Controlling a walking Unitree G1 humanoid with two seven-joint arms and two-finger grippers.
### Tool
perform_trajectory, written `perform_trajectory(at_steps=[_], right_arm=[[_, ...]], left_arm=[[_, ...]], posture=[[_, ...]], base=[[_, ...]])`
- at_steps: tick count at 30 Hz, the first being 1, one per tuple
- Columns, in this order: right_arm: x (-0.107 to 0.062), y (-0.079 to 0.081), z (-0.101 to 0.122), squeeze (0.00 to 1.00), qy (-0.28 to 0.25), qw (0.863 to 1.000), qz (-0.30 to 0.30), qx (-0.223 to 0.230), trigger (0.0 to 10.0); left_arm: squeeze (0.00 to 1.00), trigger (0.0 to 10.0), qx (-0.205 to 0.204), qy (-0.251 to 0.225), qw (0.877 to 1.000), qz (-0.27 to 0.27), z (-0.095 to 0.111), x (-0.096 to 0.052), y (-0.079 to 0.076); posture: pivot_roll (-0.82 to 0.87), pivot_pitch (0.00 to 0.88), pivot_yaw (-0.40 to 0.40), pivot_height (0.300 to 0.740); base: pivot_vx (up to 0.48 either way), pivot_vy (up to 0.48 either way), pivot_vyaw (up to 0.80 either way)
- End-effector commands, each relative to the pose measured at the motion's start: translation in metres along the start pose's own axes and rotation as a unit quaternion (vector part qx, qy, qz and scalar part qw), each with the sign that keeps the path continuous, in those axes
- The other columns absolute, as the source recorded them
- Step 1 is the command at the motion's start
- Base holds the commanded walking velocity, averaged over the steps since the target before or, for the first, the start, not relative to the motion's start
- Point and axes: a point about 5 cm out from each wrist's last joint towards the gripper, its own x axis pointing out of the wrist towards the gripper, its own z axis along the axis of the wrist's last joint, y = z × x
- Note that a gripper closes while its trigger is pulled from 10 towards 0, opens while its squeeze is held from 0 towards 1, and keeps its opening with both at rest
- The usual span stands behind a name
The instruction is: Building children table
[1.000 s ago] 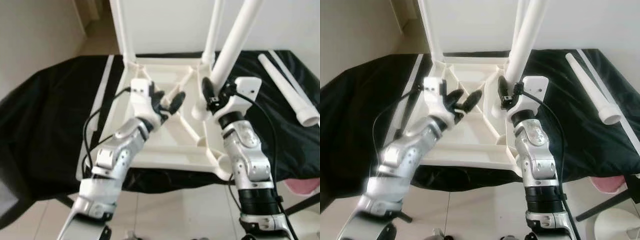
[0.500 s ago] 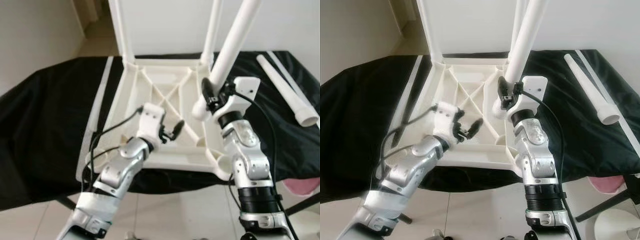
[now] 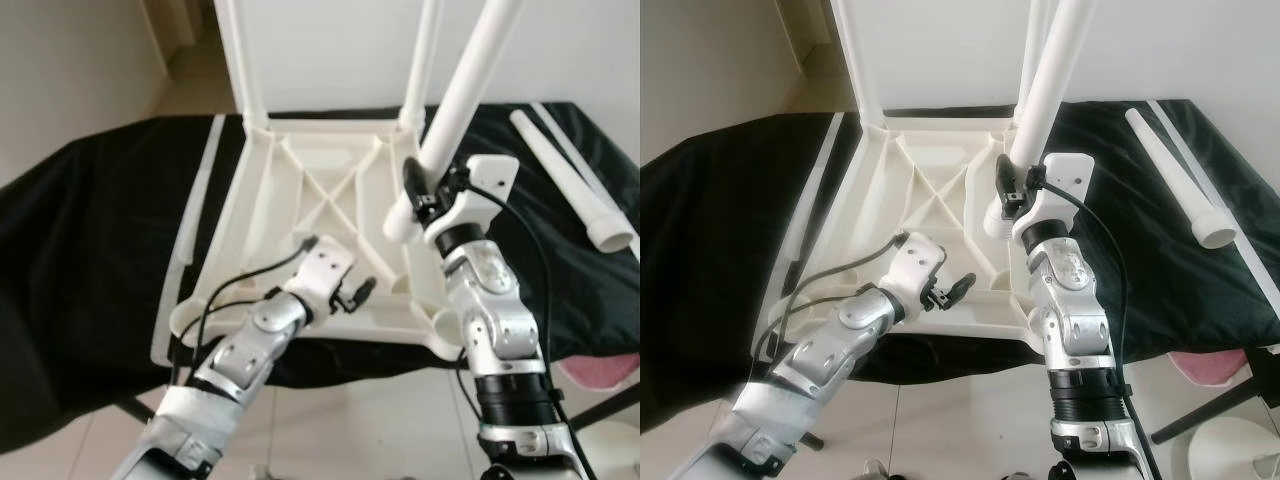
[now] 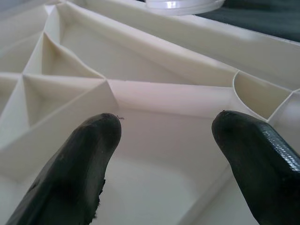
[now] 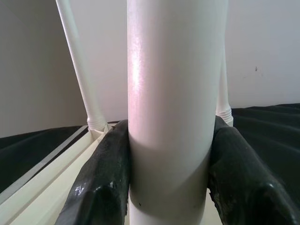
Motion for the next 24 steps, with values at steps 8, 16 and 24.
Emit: perform_trajectory(at_steps=[8, 16, 24], right_arm=[[0.001, 0.000, 0.003, 0.00, -0.010, 1.000, 0.000, -0.004, 10.0], [0.000, 0.000, 0.004, 0.00, -0.010, 1.000, -0.002, -0.005, 10.0], [0.000, 0.000, 0.003, 0.00, -0.008, 1.000, -0.001, -0.004, 10.0]], left_arm=[[0.00, 10.0, 0.034, 0.009, 0.999, -0.009, 0.000, 0.008, -0.001], [0.00, 10.0, -0.057, -0.104, 0.991, -0.055, 0.036, 0.003, -0.002], [0.00, 10.0, 0.040, -0.062, 0.991, -0.111, 0.018, 0.003, -0.029]], posture=[[-0.08, 0.035, 0.016, 0.740], [-0.08, 0.040, 0.016, 0.740], [-0.08, 0.046, 0.015, 0.740]], base=[[0.000, 0.000, 0.00], [0.000, 0.000, 0.00], [0.000, 0.000, 0.00]])
